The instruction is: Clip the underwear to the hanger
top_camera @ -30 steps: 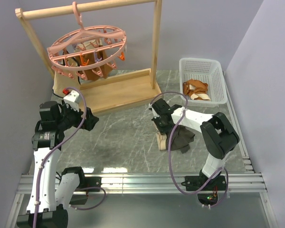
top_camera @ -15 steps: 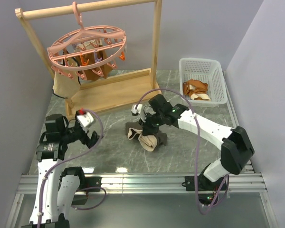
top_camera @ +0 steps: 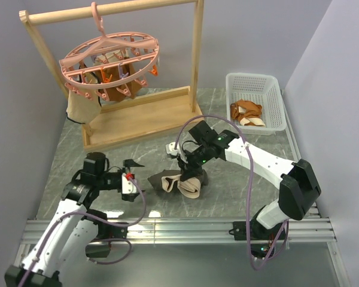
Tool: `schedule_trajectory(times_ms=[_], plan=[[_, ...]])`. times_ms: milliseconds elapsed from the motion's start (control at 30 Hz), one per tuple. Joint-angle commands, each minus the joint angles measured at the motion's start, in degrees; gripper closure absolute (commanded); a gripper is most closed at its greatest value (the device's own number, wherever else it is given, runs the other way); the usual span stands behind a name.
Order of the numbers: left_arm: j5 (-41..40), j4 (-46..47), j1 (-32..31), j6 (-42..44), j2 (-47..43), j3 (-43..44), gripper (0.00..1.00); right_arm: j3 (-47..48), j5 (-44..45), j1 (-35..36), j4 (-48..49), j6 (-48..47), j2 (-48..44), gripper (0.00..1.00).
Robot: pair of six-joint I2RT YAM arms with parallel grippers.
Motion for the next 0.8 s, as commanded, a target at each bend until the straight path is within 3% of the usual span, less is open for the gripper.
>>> schedule_trajectory(times_ms=[0, 33, 133, 300, 400, 433, 467, 567, 600, 633, 667, 700, 767], plan=[[-2.14, 16.47, -8.21, -10.93, 2.38, -1.92, 0.03, 3.83, -3.86, -0.29, -0.65, -1.43, 0.42, 1.0], [-3.63, 21.72, -12.15, -13.22, 4.04, -2.27, 0.03, 4.88, -3.95, -0.38, -1.7, -1.6, 0.86, 1.0], [-5.92, 26.14, -17.96, -16.22, 6.87, -1.92, 0.04, 6.29, -4.39, -0.38, -1.8, -1.25, 1.83, 1.0], [-12.77, 35.3, -22.47, -28.78, 11.7, -1.4, 0.12, 8.14, -7.8, -0.38, -3.28, -2.48, 2.27, 1.0], [-12.87, 33.91, -22.47, -32.39, 12.41, 2.28, 0.56, 7.97, -9.65, -0.64, -3.91, -3.71, 1.66, 1.0], [-11.3, 31.9, -22.38, -33.01, 12.5, 3.86, 0.91, 7.45, -10.18, -0.9, -2.51, -3.54, 1.48, 1.0], [-9.81, 26.92, -22.47, -34.41, 11.98, 6.84, 0.99, 7.35, -10.8, -2.04, -1.37, -2.67, 1.48, 0.97], [-6.28, 23.1, -24.13, -39.76, 8.81, 11.5, 1.0, 7.7, -13.26, -7.12, 6.35, 4.61, 2.53, 0.81], [-6.19, 20.39, -25.18, -40.65, 8.46, 13.09, 1.0, 7.79, -13.7, -8.89, 9.34, 11.34, 3.93, 0.76], [-6.97, 19.06, -27.54, -41.62, 8.46, 14.67, 1.0, 8.23, -14.57, -10.73, 16.15, 15.41, 4.9, 0.58], [-7.59, 17.92, -28.7, -45.11, 9.59, 18.43, 1.0, 8.75, -15.02, -12.92, 19.27, 19.19, 5.86, 0.48], [-8.12, 14.86, -29.75, -47.32, 10.9, 20.64, 1.0, 9.8, -14.76, -16.6, 21.82, 26.8, 8.14, 0.44], [-7.08, 11.94, -31.43, -55.19, 16.43, 27.47, 1.0, 13.49, -15.03, -20.57, 25.18, 32.38, 10.52, 0.38]])
